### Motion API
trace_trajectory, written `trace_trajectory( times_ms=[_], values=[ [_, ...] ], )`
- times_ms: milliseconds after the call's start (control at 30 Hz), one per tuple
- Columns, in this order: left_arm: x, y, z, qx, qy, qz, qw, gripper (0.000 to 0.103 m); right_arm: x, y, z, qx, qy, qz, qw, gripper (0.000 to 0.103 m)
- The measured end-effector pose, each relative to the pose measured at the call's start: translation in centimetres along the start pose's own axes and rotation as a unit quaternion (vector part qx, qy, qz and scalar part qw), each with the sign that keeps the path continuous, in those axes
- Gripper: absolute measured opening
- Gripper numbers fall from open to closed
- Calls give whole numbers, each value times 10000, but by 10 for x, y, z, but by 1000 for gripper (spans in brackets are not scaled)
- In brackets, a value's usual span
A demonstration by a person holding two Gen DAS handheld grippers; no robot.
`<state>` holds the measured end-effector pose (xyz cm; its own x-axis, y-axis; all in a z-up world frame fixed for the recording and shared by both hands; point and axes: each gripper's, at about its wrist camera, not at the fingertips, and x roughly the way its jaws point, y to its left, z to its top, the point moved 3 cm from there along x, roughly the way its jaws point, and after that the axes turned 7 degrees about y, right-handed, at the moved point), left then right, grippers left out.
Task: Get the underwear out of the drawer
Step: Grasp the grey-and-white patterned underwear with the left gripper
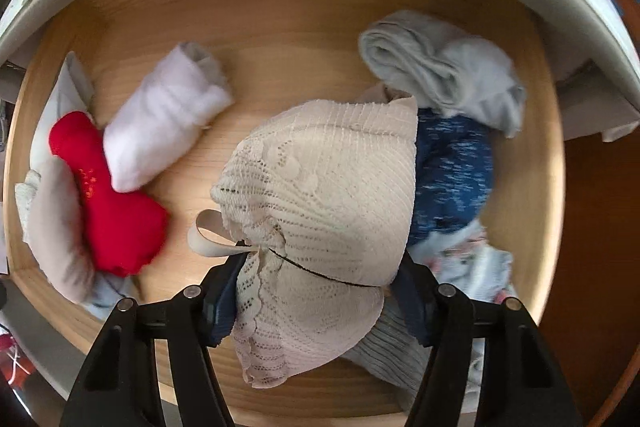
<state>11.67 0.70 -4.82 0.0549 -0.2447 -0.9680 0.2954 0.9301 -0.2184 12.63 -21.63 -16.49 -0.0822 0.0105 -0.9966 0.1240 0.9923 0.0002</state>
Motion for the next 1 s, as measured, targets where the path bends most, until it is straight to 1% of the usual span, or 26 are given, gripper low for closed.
trace_trajectory(
  times_ms=[133,200,267,333,367,467,600,700,733,800,833,900,967,1000],
  values=[
    [1,-4,1,-327,95,-212,9992,90,6,-12,-4,27,-67,86,9999,61],
    [1,-8,5,-579,144,-293,9978,90,13,-16,-7,-8,-75,115,9999,61],
    [2,-9,11,-876,198,-376,9953,90,16,-17,-9,61,-80,252,9996,61],
    [3,-11,17,-1122,235,-344,9928,90,11,-16,-20,118,-96,342,9993,61],
    [5,-12,21,-1244,233,-339,9914,90,10,-18,-20,136,-89,386,9991,61],
    [15,-18,28,-1412,291,-134,9895,90,25,-27,-20,201,-45,559,9982,60],
    [30,-26,34,-1491,413,117,9879,90,30,-40,-25,214,-50,663,9976,60],
    [42,-33,38,-1456,426,432,9875,90,12,-34,-33,175,-49,664,9976,60],
    [45,-36,38,-1441,443,500,9873,90,-2,-32,-35,181,-48,677,9975,60],
    [52,-38,38,-1407,478,753,9860,90,0,-31,-35,191,-38,704,9973,60],
    [57,-39,38,-1368,504,868,9855,90,-1,-36,-36,198,-33,730,9971,60],
    [63,-37,38,-1343,585,1013,9840,90,0,-39,-37,202,-31,758,9969,60],
    [69,-31,36,-1379,667,1026,9829,90,2,-41,-32,204,-34,769,9968,60],
    [71,-29,35,-1409,696,989,9826,90,-7,-41,-41,205,-36,775,9968,60]
  ],
)
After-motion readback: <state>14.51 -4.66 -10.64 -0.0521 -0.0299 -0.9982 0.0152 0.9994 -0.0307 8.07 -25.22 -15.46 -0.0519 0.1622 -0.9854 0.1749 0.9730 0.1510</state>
